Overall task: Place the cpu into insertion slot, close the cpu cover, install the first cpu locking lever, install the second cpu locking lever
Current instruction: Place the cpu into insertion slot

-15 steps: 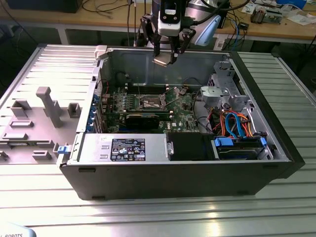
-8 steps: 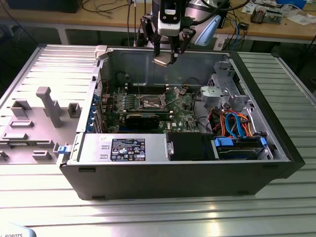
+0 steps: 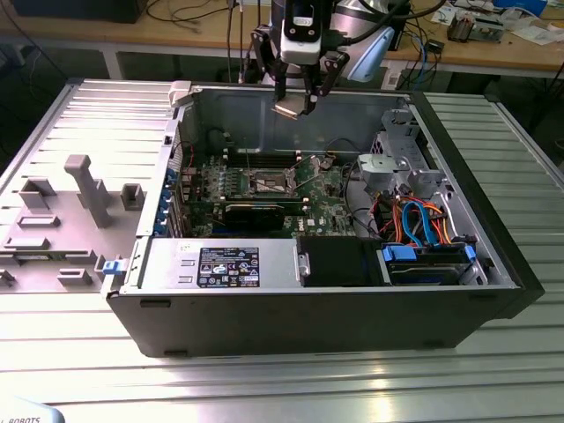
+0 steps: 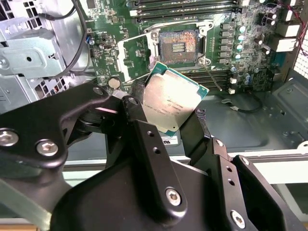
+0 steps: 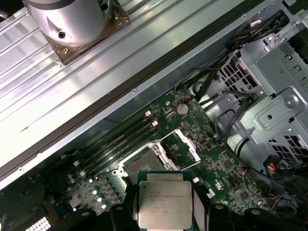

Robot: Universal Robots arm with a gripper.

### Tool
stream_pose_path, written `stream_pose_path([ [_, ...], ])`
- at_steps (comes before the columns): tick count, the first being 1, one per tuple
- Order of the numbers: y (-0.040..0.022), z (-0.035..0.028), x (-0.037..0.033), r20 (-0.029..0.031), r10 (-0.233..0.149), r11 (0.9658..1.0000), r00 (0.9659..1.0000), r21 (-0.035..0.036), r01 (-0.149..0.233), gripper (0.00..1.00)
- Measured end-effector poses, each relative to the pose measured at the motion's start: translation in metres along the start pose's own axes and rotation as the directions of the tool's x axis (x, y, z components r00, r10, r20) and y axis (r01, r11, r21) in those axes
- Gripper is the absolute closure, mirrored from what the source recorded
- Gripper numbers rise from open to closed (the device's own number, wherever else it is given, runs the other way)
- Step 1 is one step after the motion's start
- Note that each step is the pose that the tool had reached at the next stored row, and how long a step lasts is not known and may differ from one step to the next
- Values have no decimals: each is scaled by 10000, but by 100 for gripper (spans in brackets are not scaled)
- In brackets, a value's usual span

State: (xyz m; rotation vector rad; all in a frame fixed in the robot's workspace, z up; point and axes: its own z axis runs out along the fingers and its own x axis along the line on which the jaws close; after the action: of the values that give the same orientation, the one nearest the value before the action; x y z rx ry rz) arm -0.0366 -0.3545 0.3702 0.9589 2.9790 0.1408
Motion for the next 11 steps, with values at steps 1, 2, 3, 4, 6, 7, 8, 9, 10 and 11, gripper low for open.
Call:
stream_pose_path([
  [1,0,0,0,6,77,10000,10000,-2,-77,46],
  [2,0,1,0,17,194,9998,9998,-5,-194,46],
  [3,0,1,0,25,285,9996,9996,-7,-285,46],
  [4,0,3,0,53,603,9982,9982,-14,-603,46],
  [6,0,5,0,72,827,9966,9965,-19,-827,46],
  [7,-1,5,0,80,921,9957,9957,-22,-921,46],
  [8,-1,6,0,94,1082,9941,9941,-26,-1082,46],
  [9,-1,7,0,101,1163,9932,9932,-29,-1163,46],
  [10,-1,8,0,110,1267,9919,9919,-32,-1267,46],
  [11,-1,9,0,119,1370,9906,9905,-35,-1369,46],
])
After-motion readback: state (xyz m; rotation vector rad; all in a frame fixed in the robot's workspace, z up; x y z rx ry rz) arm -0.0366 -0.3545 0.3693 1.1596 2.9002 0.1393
